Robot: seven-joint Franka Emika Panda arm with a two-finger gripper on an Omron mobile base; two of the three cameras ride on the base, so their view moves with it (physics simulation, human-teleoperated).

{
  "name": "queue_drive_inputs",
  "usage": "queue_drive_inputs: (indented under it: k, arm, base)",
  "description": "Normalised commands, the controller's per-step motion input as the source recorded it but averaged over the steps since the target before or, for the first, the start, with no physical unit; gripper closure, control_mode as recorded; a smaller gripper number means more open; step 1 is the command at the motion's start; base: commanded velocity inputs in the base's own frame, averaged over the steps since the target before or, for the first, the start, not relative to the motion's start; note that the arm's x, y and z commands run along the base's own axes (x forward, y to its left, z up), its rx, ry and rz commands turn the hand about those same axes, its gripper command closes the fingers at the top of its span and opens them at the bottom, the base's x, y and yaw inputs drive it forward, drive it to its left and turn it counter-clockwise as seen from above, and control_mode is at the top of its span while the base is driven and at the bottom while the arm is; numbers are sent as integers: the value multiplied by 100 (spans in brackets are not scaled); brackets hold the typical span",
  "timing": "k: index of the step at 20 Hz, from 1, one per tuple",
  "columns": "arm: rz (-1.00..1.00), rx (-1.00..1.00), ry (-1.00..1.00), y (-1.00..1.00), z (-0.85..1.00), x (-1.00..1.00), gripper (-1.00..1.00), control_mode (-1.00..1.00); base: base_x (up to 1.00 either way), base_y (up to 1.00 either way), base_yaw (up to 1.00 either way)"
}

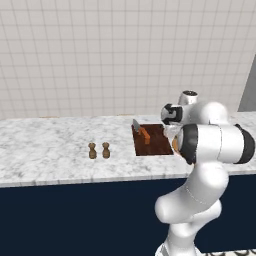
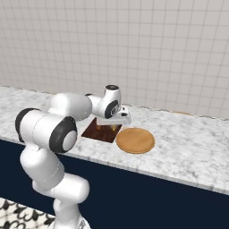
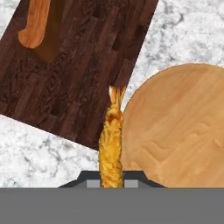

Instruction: Pick up the knife from the drawer and place it on the cutting board. Then place the meat from the plate to the cutting board.

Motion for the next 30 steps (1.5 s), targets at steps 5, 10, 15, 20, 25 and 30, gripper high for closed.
queue_drive_inputs:
  k: [5,10,15,20,25,30]
  arm:
    - [-18,0,0,87,1,6,100,-100]
    - [0,0,2,20,1,42,-100,-100]
    - [5,0,4,0,0,71,-100,-100]
    - [10,0,0,-2,8,27,-100,-100]
    - [8,14,-1,-30,65,-60,-100,-100]
    - [0,11,-9,-28,89,-82,-100,-100]
  base:
    - [0,0,0]
    - [0,0,0]
    - [0,0,0]
    - [0,0,0]
    - [0,0,0]
    - [0,0,0]
